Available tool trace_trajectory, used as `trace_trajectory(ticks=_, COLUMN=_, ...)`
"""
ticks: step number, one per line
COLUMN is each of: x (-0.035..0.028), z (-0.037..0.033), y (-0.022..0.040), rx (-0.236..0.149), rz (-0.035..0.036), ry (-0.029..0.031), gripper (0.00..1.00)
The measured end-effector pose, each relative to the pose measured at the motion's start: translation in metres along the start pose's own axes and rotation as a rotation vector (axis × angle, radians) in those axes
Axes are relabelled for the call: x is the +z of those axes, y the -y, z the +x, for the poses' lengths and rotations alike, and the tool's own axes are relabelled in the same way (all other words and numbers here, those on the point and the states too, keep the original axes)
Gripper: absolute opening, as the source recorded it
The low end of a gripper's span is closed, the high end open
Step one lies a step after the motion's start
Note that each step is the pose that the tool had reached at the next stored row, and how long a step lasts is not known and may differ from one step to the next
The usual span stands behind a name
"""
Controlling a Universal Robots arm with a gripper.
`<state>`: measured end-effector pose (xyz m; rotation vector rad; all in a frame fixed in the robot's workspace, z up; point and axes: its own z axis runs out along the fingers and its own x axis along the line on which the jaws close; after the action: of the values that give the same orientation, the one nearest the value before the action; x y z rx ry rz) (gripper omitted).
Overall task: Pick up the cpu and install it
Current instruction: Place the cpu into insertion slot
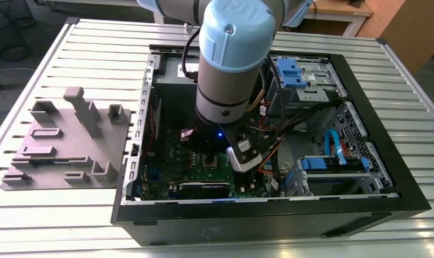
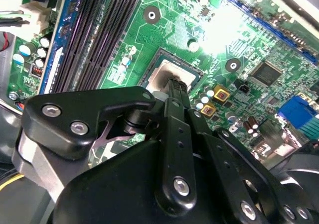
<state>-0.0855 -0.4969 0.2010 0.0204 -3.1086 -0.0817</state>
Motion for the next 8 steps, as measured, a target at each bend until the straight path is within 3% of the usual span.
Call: trace_trajectory(ticks=8, x=0.0043, z=-0.0002, y=0.0002, rx=0.0, rz=0.0, ry=0.0, gripper=0.11)
